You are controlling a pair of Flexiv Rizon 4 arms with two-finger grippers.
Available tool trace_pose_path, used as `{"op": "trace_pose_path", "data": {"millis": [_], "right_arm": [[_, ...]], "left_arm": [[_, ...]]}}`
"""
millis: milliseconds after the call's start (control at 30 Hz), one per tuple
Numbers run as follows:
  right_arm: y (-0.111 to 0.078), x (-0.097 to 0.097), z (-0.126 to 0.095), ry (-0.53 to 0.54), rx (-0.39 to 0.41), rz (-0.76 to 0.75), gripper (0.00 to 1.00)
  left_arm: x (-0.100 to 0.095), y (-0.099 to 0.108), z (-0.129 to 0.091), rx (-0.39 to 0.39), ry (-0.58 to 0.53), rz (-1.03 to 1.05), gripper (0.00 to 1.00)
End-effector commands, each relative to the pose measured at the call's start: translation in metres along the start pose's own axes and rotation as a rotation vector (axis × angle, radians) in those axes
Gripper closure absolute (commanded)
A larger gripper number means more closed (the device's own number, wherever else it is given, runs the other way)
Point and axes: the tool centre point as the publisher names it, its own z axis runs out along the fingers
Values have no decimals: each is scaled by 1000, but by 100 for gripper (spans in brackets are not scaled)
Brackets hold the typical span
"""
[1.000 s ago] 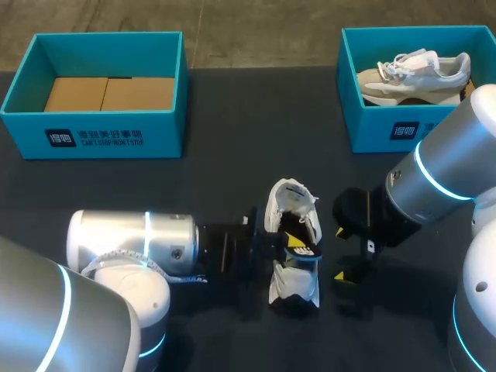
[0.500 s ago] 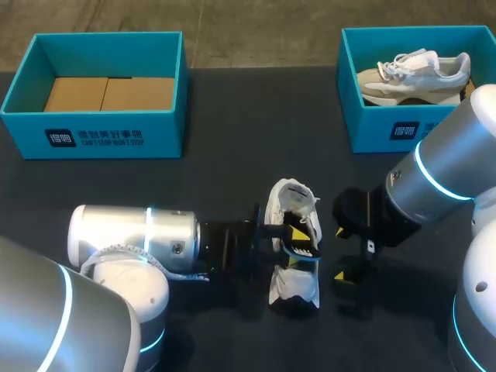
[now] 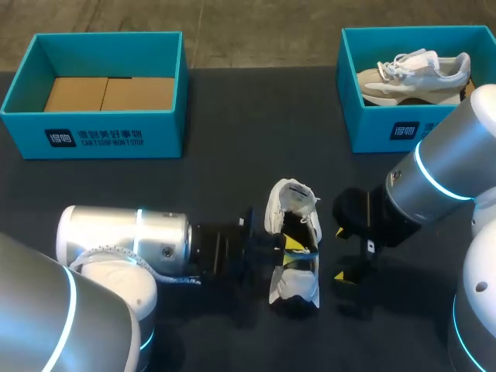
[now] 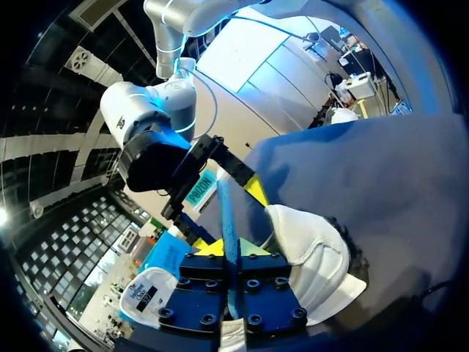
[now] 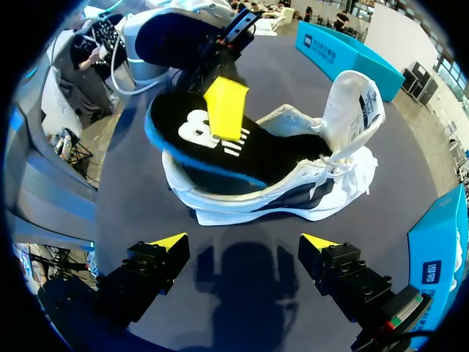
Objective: Take the shoe out of the shoebox, open the shoe tongue, remove and reinsert the insole, then place the shoe into the shoebox
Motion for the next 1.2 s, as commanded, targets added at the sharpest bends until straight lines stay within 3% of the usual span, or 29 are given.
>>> {"op": "trace_pose_path", "data": {"millis": [33,667,833,867,900,1200], "right_arm": [[0,1,2,-3,1,0,0],[0,1,2,-3,1,0,0],[0,1,2,-3,1,0,0],[0,1,2,-3,1,0,0],[0,1,2,-3,1,0,0],[0,1,2,-3,1,0,0]], "left_arm": [[1,4,6,3,8,7,100],[-2,38,12,-77,24,34,100],[0,38,11,-67,24,21,99],[0,37,10,-66,24,19,84],[0,36,10,-65,23,17,75],[-2,19,5,-22,9,24,82]]}}
